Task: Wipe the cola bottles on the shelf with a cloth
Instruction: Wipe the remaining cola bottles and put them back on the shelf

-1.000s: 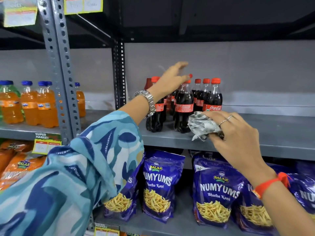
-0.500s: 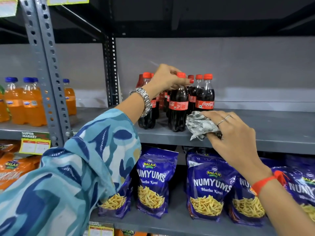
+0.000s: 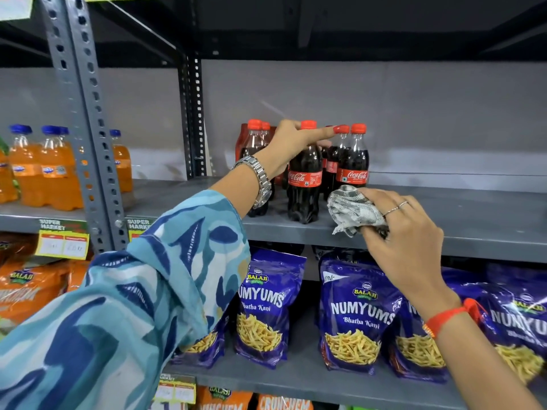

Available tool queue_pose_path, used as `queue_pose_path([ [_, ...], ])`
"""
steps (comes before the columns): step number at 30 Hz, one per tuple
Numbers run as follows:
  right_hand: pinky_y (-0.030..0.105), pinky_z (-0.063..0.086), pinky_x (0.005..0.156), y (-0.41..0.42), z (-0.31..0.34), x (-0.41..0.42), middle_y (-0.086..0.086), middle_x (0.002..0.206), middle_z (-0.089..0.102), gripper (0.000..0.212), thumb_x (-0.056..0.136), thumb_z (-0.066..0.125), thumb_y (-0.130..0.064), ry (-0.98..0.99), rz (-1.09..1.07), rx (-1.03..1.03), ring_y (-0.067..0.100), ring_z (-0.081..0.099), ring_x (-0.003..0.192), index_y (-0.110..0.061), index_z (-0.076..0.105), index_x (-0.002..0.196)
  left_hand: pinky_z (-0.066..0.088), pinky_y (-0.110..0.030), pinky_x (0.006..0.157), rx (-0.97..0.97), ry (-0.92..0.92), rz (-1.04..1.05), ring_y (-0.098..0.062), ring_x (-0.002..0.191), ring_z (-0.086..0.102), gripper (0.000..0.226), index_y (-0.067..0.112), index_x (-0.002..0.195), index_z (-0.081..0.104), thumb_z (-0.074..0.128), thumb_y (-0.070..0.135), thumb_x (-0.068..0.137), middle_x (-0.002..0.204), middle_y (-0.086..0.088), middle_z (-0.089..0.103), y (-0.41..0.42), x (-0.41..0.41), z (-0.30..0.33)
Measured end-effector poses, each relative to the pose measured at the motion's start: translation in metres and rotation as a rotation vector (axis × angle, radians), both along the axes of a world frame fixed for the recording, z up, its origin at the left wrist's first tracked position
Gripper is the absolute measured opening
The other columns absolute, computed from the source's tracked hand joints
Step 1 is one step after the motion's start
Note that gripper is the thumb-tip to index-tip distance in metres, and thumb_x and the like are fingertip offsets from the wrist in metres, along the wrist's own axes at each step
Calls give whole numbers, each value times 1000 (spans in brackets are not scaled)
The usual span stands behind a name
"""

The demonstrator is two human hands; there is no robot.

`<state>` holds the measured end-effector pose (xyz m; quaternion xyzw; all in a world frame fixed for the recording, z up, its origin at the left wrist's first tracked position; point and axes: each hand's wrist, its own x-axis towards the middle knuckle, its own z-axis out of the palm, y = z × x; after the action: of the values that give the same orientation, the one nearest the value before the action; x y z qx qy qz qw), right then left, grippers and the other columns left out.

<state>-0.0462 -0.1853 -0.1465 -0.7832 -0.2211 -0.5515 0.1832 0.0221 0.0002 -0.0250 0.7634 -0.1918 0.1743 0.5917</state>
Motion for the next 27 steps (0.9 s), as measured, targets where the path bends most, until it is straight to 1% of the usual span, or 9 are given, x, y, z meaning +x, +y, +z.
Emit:
queue_pose_path([
  [3, 17, 36, 55, 2, -2, -4, -2, 108, 67, 51, 70, 58, -12, -35, 25, -10, 12, 50, 96, -22, 59, 119, 29, -44, 110, 8, 33, -26, -8, 83, 68, 60, -4, 114, 54, 69, 39, 75, 75, 1, 75, -1, -5, 0],
  [7, 24, 46, 67, 6, -2, -11, -3, 116, 65, 54, 70, 67, -3, -98, 65, -15, 17, 53, 102, -21, 60, 121, 35, -46, 107, 5, 14, -21, -11, 82, 70, 45, 5, 100, 60, 69, 41, 74, 76, -5, 75, -2, -11, 3],
  [9, 23, 44, 78, 11, 3, -14, -2, 120, 63, 62, 66, 72, 4, -139, 65, -21, 20, 53, 106, -20, 60, 122, 36, -40, 105, -1, 4, 4, -17, 82, 71, 38, 7, 91, 60, 69, 41, 75, 76, -9, 74, -3, -14, 4],
  [13, 33, 46, 91, 25, 13, -18, 2, 128, 59, 59, 72, 63, 5, -187, 59, -140, 25, 51, 114, -18, 58, 126, 46, -37, 97, 17, -42, 33, -27, 87, 69, 27, 10, 80, 64, 66, 37, 79, 75, -7, 73, -7, -20, 6],
  [16, 39, 48, 87, 41, 6, -21, 4, 131, 57, 52, 78, 54, 2, -149, -21, -285, 31, 53, 116, -21, 58, 125, 44, -31, 98, -30, -35, 66, -14, 76, 69, 43, -3, 90, 65, 68, 38, 77, 68, -2, 73, -7, -23, 5],
  [18, 37, 49, 79, 49, -13, -27, 4, 126, 61, 45, 79, 50, -6, -117, -54, -406, 30, 56, 112, -24, 62, 119, 47, -27, 90, -56, -37, 84, -11, 76, 68, 51, -9, 94, 63, 70, 37, 76, 71, -4, 74, -4, -25, 3],
  [21, 32, 50, 71, 52, -39, -41, -1, 113, 68, 48, 64, 71, -11, -22, -14, -636, 26, 61, 103, -29, 68, 109, 46, -22, 80, -77, -65, 107, -7, 66, 69, 57, -13, 103, 59, 68, 37, 77, 77, -8, 73, 2, -28, 1],
  [24, 31, 48, 71, 52, -27, -53, -3, 111, 69, 46, 66, 71, -10, -61, 57, -565, 25, 62, 102, -28, 68, 108, 46, -36, 97, -115, -42, 69, -12, 74, 70, 59, -14, 105, 58, 68, 37, 77, 80, -9, 73, 5, -31, 0],
  [27, 39, 47, 86, 58, 5, -57, 3, 116, 67, 37, 86, 45, -6, -200, 32, -402, 30, 59, 108, -24, 68, 111, 39, -31, 99, -107, -13, 21, -12, 79, 70, 55, -10, 107, 59, 65, 37, 80, 90, -9, 73, 3, -36, -2],
])
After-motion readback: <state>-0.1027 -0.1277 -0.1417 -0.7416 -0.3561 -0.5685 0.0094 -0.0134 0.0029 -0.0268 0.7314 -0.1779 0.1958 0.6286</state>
